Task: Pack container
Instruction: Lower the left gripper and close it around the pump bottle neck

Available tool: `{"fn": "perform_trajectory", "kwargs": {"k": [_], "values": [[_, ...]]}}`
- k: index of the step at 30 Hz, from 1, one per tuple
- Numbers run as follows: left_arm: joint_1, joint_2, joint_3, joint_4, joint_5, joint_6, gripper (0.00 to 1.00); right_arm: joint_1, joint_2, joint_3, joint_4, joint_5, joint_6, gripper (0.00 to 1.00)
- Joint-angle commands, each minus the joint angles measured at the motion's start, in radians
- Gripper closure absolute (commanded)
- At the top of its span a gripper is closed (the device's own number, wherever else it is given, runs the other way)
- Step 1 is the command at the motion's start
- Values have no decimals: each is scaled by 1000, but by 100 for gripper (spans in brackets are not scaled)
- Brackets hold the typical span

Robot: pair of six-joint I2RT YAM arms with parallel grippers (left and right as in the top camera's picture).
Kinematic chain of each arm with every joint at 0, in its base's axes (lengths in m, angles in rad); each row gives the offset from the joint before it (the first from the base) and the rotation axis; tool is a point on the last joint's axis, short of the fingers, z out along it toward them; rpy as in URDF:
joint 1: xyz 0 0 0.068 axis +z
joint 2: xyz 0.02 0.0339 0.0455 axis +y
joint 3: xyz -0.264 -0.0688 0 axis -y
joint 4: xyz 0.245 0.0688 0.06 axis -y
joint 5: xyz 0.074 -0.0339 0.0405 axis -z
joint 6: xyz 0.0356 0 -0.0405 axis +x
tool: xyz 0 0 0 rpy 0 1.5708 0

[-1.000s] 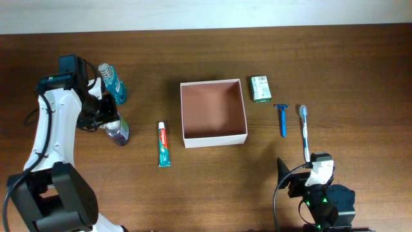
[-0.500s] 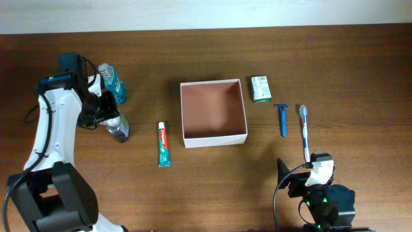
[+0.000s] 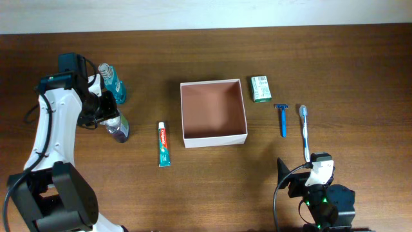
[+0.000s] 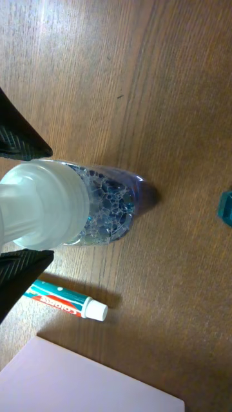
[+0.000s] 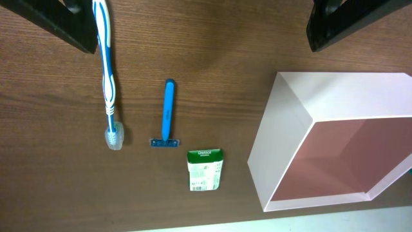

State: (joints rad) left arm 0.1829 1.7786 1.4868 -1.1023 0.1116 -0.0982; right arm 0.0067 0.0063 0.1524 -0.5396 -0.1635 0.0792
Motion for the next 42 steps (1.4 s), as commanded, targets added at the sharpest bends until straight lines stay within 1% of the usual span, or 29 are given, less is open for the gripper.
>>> {"fn": "perform_trajectory", "kwargs": {"k": [1,6,7,8,12,33,37,40,42], "values": [[2,3,25,2,-19,2,54,5,-3,-5,-4,-9,7,1],[1,3,63,-11,-19,2,54,5,-3,-5,-4,-9,7,1],[1,3,70,-15,-19,2,55,5,-3,-5,-4,-9,7,1],[1,3,77,-18,-19,2,54,5,-3,-5,-4,-9,7,2],[1,3,93,-28,-19,2,54,5,-3,-5,-4,-9,7,2],[0,3,95,-69,-13,2,55,5,-3,-5,-4,-9,7,1],[0,3,95,-79,23,2,54,5,-3,-5,-4,-9,7,1],[0,3,95,-88,23,2,48,5,-3,-5,-4,-9,7,1],[0,3,95,-94,23,2,47,5,-3,-5,-4,-9,7,1]]}}
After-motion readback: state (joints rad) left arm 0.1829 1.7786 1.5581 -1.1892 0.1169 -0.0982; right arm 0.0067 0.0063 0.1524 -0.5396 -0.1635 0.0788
